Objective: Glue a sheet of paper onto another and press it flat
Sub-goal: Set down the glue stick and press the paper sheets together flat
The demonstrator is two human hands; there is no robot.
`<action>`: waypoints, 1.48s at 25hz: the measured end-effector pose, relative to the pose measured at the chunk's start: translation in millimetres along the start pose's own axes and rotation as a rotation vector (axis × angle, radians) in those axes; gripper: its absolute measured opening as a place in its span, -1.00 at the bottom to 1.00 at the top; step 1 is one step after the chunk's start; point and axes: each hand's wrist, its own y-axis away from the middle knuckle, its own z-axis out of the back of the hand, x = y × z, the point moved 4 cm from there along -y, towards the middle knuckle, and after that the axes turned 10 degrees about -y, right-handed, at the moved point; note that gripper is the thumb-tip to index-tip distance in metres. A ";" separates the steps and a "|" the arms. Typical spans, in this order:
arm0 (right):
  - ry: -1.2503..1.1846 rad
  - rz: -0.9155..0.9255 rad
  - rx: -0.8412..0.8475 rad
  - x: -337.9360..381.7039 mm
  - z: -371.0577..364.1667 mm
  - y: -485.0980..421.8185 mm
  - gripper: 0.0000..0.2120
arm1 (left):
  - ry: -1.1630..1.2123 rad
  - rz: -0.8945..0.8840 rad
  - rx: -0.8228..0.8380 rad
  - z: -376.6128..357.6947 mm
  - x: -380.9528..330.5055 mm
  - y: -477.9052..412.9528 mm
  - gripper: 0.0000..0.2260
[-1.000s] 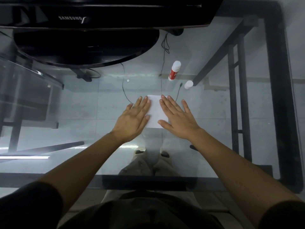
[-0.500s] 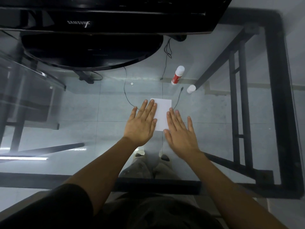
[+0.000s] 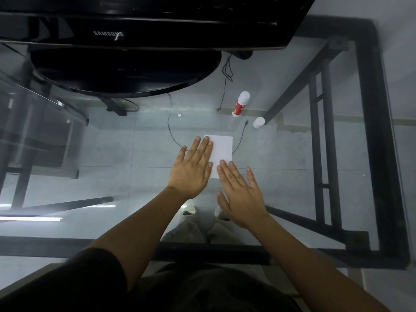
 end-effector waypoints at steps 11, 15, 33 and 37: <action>-0.019 -0.022 0.000 -19.4 9.7 -18.0 -0.46 | 0.009 0.001 0.005 3.0 1.1 -0.3 -0.48; -0.001 -0.034 -0.008 -27.2 12.3 -17.6 -0.47 | 0.007 -0.003 -0.002 3.2 -0.1 1.1 -0.49; -0.088 -0.109 -0.014 -45.8 20.9 -55.8 -0.36 | 0.027 -0.012 0.043 8.2 -0.8 1.5 -0.50; -0.083 -0.053 0.059 -54.4 25.7 -58.6 -0.27 | 0.091 -0.064 0.073 16.6 7.1 3.7 -0.48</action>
